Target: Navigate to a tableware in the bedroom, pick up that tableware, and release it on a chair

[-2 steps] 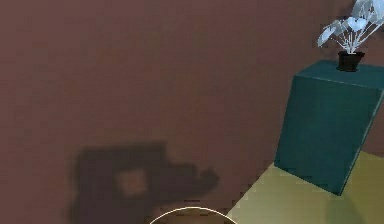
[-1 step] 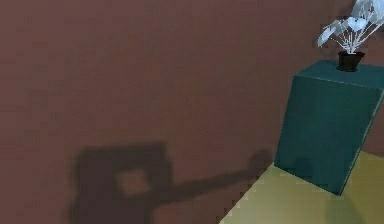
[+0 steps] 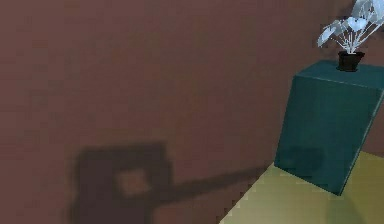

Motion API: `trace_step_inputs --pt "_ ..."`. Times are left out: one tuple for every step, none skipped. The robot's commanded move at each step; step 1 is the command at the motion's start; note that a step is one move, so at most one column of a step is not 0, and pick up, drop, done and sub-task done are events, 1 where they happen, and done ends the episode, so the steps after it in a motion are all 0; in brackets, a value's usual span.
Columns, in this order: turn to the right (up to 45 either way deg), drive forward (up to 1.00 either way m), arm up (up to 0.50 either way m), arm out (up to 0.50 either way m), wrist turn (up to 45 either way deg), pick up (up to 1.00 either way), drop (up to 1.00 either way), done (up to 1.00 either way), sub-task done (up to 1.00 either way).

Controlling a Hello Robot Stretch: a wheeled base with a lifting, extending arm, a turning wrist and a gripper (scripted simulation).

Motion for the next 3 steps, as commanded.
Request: trace_step_inputs --pt "0.0 0.00 0.00 0.00 45.0 0.00 0.00 0.00 0.00" --pt "0.0 0.00 0.00 0.00 45.0 0.00 0.00 0.00 0.00" --pt "0.0 0.00 0.00 0.00 45.0 0.00 0.00 0.00 0.00"
